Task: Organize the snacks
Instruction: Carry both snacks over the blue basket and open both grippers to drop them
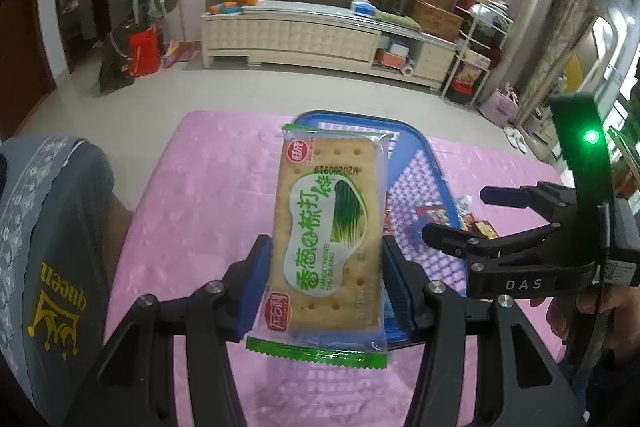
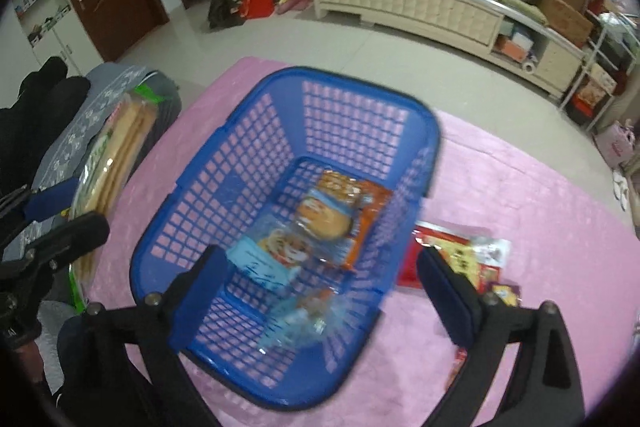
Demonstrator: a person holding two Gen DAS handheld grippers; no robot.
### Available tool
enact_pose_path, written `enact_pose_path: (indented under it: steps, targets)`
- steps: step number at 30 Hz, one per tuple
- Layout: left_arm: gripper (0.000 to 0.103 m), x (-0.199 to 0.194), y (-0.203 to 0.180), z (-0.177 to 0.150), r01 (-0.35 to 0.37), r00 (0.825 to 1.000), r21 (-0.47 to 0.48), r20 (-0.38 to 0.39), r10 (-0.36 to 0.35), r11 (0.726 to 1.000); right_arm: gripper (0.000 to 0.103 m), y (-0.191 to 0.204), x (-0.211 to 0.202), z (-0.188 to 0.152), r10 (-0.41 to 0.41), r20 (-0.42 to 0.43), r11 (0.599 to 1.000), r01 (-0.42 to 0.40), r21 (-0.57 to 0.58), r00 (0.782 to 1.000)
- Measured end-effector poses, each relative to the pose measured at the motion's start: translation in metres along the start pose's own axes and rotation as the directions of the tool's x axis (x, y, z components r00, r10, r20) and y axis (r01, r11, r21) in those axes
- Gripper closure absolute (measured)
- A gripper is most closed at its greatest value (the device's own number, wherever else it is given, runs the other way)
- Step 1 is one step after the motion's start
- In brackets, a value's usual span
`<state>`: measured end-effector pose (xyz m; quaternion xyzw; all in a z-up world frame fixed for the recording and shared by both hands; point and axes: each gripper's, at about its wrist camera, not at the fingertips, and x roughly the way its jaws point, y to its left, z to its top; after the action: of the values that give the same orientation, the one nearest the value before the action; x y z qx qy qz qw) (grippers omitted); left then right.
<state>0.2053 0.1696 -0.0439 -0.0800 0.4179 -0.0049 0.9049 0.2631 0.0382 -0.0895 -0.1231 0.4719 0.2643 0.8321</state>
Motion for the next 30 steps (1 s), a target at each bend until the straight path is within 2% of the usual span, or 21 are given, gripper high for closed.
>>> enact_pose_path:
  steps: [8, 15, 21, 24, 29, 30]
  targets:
    - [0.051, 0.022, -0.029, 0.001, 0.030, 0.999, 0.044, -0.041, -0.028, 0.999, 0.001, -0.034, -0.015, -0.025, -0.070, 0.025, 0.996, 0.069, 0.051, 0.997]
    - [0.051, 0.056, -0.032, 0.008, 0.048, 0.994, 0.039, -0.101, -0.044, 0.998, 0.000, -0.056, -0.009, -0.036, -0.064, 0.030, 0.994, 0.061, 0.095, 0.997]
    - [0.051, 0.086, -0.040, 0.011, 0.061, 0.988, 0.037, -0.145, -0.055, 0.997, 0.000, -0.063, 0.006, -0.036, -0.058, 0.024, 0.993, 0.055, 0.102, 0.998]
    - [0.051, 0.099, -0.043, 0.013, 0.068, 0.984, 0.044, -0.167, -0.060, 0.997, 0.000, -0.069, 0.012, -0.034, -0.094, 0.025, 0.990, 0.091, 0.105, 0.995]
    - [0.051, 0.107, -0.051, 0.015, 0.060, 0.985, 0.079, -0.166, -0.046, 0.995, 0.000, -0.082, 0.015, -0.034, -0.100, 0.025, 0.988, 0.096, 0.125, 0.995]
    - [0.047, 0.106, -0.051, 0.014, 0.054, 0.986, 0.088, -0.160, -0.040, 0.995, 0.000, -0.083, 0.015, -0.034, -0.103, 0.024, 0.988, 0.100, 0.120, 0.994]
